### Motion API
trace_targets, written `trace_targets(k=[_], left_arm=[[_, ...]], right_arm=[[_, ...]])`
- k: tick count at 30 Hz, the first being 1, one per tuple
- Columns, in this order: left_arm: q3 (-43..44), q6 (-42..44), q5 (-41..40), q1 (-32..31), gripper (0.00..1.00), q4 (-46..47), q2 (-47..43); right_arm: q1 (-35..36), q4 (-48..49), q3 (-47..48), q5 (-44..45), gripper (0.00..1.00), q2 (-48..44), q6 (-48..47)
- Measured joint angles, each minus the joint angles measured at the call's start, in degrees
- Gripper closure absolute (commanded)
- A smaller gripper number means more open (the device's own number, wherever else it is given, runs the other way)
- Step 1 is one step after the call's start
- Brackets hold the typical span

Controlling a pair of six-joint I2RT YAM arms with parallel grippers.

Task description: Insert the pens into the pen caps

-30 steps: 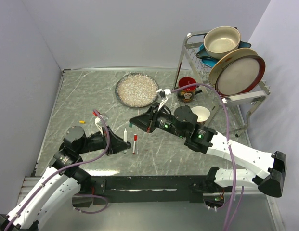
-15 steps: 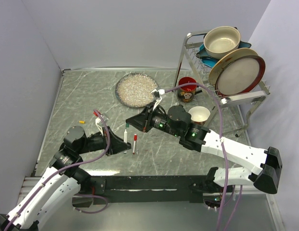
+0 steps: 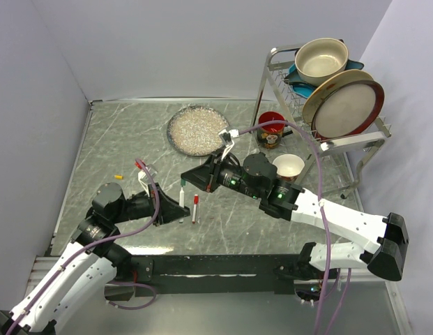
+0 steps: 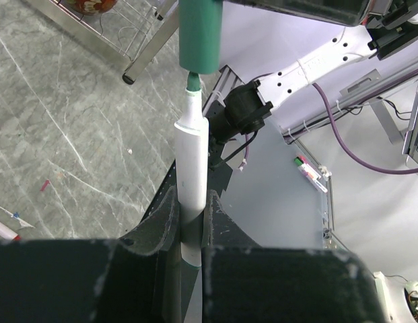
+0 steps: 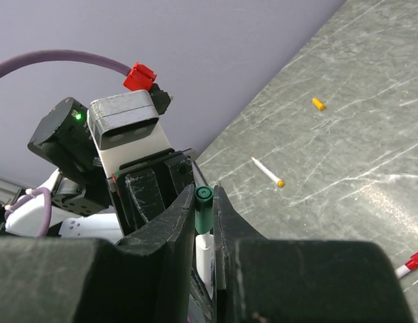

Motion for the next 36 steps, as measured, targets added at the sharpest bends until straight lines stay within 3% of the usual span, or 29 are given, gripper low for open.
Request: trace_targets(k=[19, 27, 33, 36], left_arm=[[-1.1, 0.0, 0.6, -0.2, 0.99, -0.3, -3.1], [-1.2, 0.2, 2.1, -0.3, 0.99, -0.4, -5.0], [-1.2, 0.3, 4.7, -0.3, 0.99, 2.6, -7.7], [-1.2, 0.3, 4.9, -0.3, 0.99, 3.3, -10.1]], right_arm=[[3.3, 4.6, -4.6, -0.4, 0.98, -1.0, -1.4], [4.1, 9.6, -7.2, -2.6, 0.57, -1.7, -0.7], [5.4, 5.8, -6.3, -4.9, 0.38, -1.9, 1.0], [5.4, 4.4, -5.1, -5.1, 0.35, -2.6, 1.3]])
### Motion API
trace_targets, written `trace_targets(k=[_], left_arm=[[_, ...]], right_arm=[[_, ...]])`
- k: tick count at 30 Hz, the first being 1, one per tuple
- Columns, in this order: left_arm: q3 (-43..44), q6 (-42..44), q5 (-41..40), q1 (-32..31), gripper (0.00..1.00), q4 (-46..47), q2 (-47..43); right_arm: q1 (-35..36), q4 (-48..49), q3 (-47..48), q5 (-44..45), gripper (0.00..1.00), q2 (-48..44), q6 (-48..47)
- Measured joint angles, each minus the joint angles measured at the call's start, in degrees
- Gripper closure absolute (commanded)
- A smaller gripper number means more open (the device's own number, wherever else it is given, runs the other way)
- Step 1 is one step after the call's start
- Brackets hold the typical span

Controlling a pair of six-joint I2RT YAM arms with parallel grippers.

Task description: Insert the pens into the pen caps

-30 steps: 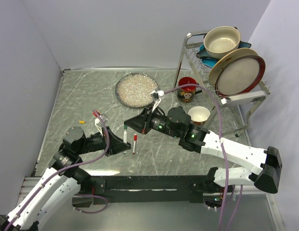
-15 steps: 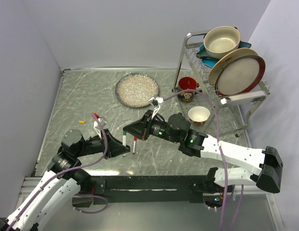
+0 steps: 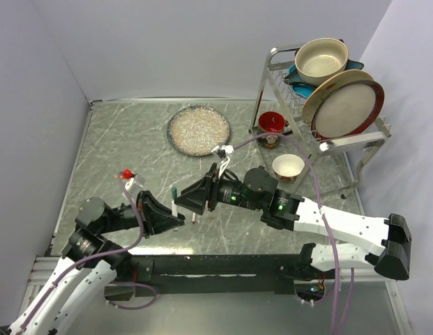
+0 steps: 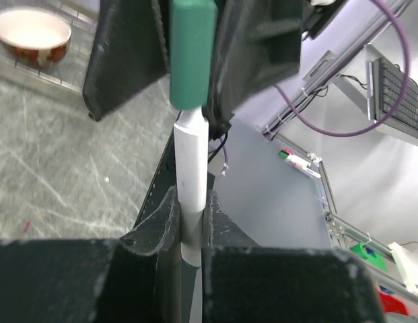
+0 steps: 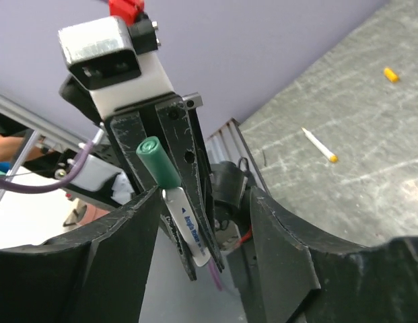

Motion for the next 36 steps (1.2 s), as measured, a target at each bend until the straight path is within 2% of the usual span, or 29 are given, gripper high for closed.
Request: trace_targets(k=[14, 36], left_arm=[[0.0, 0.0, 1.2, 0.0, 0.99, 1.3, -0.6], [0.0, 0.0, 1.3, 0.0, 0.99, 1.3, 0.3]], right_arm=[[0.0, -2.5, 6.1, -4.0, 0.34, 0.1, -1.1], [0.0, -4.7, 10.4, -3.7, 0.36, 2.9, -1.2]])
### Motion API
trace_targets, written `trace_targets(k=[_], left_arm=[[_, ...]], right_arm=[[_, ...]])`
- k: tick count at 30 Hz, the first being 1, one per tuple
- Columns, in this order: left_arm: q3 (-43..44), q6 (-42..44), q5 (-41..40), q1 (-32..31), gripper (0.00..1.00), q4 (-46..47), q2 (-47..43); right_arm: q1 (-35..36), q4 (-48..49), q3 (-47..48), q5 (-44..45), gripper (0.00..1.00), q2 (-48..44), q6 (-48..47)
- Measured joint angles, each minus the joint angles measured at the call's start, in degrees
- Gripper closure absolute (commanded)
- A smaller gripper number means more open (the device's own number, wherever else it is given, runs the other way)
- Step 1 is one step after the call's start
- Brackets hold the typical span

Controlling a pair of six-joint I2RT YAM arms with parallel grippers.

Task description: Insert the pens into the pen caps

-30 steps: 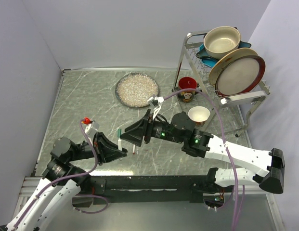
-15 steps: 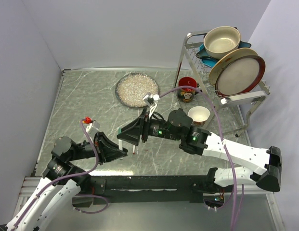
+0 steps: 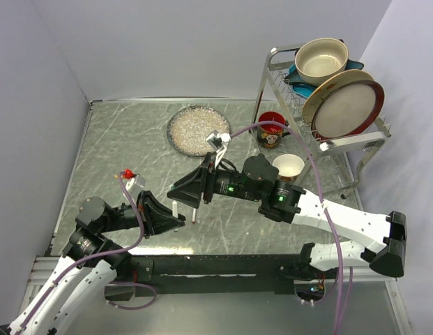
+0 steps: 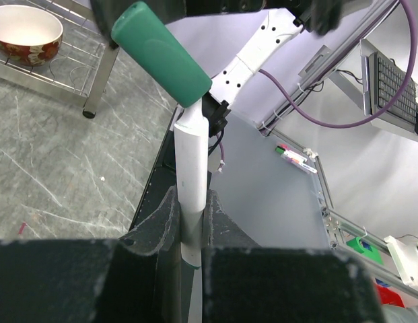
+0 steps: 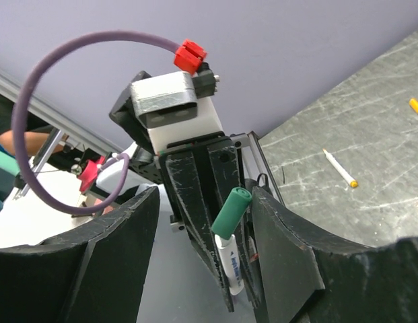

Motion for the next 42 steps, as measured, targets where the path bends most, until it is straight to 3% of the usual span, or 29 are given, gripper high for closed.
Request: trace_targets(k=[8, 18, 24, 31, 42], left_arm=[[0.0, 0.0, 0.0, 0.0, 0.99, 0.0, 0.0], [0.0, 0.0, 0.0, 0.0, 0.99, 0.0, 0.0], [0.0, 0.0, 0.0, 0.0, 0.99, 0.0, 0.0], [0.0, 0.0, 0.1, 0.0, 0.99, -0.1, 0.0], [0.0, 0.5, -0.4, 0.0, 0.99, -2.2, 0.2]], right_arm=[[0.1, -0.7, 0.0, 0.2, 0.41, 0.9, 0.0], [0.3, -0.7, 0.1, 1.0, 0.55, 0.9, -0.4], [0.7, -0.8, 0.1, 1.6, 0.83, 0.9, -1.1], [1.6, -0.7, -0.2, 3.4, 0.99, 0.9, -2.0], [4.1, 4.4, -4.8, 9.5, 1.00, -0.3, -3.4]])
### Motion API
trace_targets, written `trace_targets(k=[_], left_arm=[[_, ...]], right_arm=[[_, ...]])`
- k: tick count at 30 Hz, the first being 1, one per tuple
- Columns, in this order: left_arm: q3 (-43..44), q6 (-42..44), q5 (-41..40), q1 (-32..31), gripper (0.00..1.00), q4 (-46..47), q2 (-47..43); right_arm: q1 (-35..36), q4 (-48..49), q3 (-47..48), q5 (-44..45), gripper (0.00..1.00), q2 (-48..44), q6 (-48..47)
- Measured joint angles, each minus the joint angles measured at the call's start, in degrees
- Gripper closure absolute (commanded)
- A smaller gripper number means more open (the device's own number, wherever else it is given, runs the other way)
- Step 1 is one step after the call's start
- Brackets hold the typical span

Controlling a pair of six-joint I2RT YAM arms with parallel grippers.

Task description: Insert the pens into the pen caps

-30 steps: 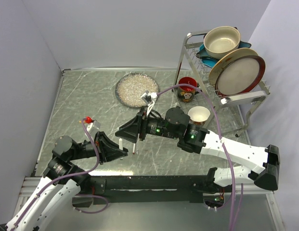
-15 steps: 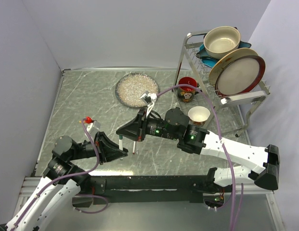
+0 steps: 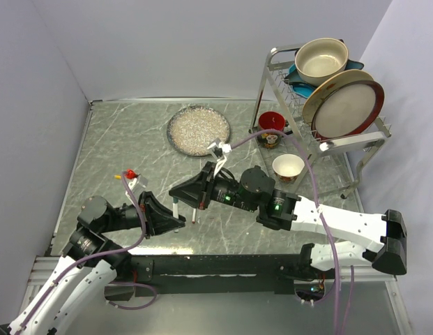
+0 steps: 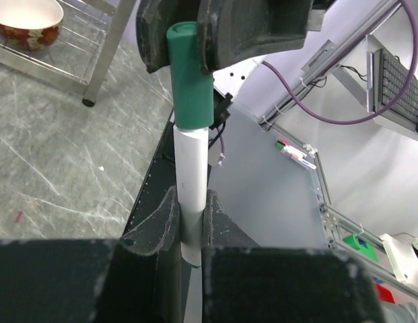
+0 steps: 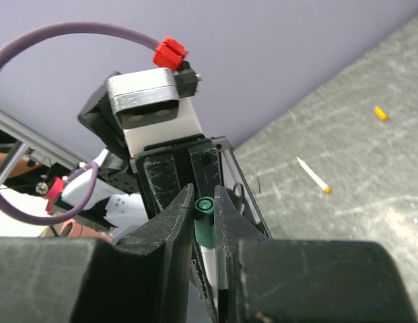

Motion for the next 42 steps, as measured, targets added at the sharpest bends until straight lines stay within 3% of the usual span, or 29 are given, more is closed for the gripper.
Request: trace_targets(k=[9, 18, 30, 42], left_arm=[[-1.0, -1.6, 4.2, -0.4, 0.99, 4.7, -2.3], [-0.7, -1.8, 7.6, -0.6, 0.99, 7.0, -3.0], [2.9, 4.8, -4.4, -0.7, 0.99, -7.5, 0.9], [2.9, 6.7, -6.4, -0.8, 0.99, -10.4, 2.1]], right_arm=[[0.1, 15.0, -7.7, -6.5, 1.00, -2.4, 0.4], [0.2, 20.8, -8.4, -12.6, 1.00, -1.4, 0.6], [2.5, 5.8, -5.8, 8.9, 1.00, -2.1, 1.8], [6.7, 0.1, -3.6, 21.1, 1.00, -0.7, 1.9]])
